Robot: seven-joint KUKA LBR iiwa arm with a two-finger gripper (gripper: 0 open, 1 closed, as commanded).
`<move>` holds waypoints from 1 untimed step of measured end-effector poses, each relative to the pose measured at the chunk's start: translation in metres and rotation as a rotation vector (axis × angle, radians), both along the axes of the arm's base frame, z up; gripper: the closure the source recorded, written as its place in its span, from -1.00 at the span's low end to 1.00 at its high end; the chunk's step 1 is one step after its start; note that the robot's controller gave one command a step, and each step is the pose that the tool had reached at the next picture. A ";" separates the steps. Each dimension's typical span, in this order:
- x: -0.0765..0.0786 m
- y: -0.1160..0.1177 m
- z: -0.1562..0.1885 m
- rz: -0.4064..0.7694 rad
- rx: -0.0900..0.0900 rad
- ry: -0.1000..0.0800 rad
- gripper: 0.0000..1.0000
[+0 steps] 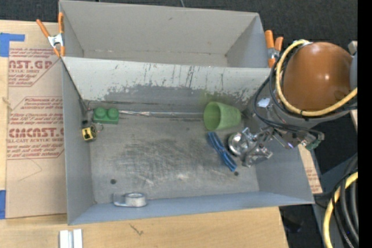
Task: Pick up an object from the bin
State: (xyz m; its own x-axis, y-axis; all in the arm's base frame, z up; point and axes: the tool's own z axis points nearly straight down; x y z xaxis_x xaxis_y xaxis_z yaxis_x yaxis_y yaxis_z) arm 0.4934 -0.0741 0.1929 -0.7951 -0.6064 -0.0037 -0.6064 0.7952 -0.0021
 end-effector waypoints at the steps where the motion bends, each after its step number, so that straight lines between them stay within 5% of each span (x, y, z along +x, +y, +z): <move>1: 0.002 -0.051 0.009 0.001 -0.001 0.001 1.00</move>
Offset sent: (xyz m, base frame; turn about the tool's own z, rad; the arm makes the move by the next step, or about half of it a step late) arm 0.0020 -0.0495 0.0093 -0.0067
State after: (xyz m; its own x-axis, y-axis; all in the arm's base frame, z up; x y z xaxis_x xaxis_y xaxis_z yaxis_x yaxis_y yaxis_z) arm 0.4959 -0.1255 0.2021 -0.7943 -0.6075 -0.0017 -0.6075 0.7943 -0.0024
